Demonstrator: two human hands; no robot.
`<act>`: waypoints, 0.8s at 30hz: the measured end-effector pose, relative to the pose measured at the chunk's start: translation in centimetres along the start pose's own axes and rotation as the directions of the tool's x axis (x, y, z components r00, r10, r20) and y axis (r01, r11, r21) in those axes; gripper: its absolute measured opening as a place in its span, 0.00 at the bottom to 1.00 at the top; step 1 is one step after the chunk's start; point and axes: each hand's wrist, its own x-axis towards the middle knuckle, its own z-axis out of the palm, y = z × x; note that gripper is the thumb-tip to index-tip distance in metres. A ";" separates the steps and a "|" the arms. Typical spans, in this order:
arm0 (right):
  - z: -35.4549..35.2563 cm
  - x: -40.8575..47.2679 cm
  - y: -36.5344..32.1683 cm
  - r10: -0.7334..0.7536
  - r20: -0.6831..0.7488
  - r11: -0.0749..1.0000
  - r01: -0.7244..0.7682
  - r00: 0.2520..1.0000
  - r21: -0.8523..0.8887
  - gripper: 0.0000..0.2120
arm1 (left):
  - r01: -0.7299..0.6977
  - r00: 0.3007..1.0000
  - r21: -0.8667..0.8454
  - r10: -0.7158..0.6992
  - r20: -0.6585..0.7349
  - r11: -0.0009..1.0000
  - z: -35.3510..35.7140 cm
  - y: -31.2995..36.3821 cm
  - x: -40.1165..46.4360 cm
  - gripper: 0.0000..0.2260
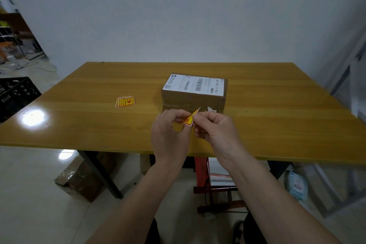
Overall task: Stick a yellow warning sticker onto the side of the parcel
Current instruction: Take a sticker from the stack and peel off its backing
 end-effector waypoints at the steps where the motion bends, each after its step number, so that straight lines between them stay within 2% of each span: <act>1: 0.0 0.0 0.0 0.000 0.002 1.000 0.000 1.000 0.000 0.06 | 0.015 1.000 -0.005 -0.014 0.006 1.000 0.0 0.0 0.0 0.08; 6: 0.1 0.1 0.1 -0.005 0.003 1.000 0.005 1.000 -0.011 0.08 | 0.109 0.994 -0.100 -0.107 0.029 0.989 0.0 -0.2 -0.1 0.05; 13: 0.3 -0.1 -0.1 -0.015 -0.028 0.999 0.014 0.999 -0.045 0.04 | 0.243 0.968 -0.172 -0.227 0.106 0.955 -0.2 0.0 0.0 0.04; 15: 0.3 -0.1 -0.1 -0.019 -0.094 0.998 0.013 0.995 -0.062 0.02 | 0.383 0.924 -0.309 -0.358 0.137 0.870 -0.2 0.0 0.3 0.03; 17: 0.0 0.1 0.3 -0.011 -0.168 0.996 -0.004 0.986 -0.088 0.08 | 0.517 0.854 -0.427 -0.480 0.201 0.742 -0.3 -0.1 0.4 0.04; 19: 0.0 0.2 0.4 -0.018 -0.189 0.991 -0.008 0.982 -0.135 0.08 | 0.559 0.828 -0.445 -0.501 0.252 0.700 -0.3 -0.2 0.3 0.04; 21: 0.0 0.1 0.3 -0.038 -0.173 0.982 0.005 0.984 -0.187 0.02 | 0.545 0.838 -0.432 -0.472 0.274 0.719 -0.2 -0.2 0.2 0.05; 24: -0.2 0.0 0.1 -0.126 -0.142 0.955 0.081 0.982 -0.286 0.07 | 0.437 0.893 -0.328 -0.362 0.267 0.837 -0.3 -0.2 0.2 0.08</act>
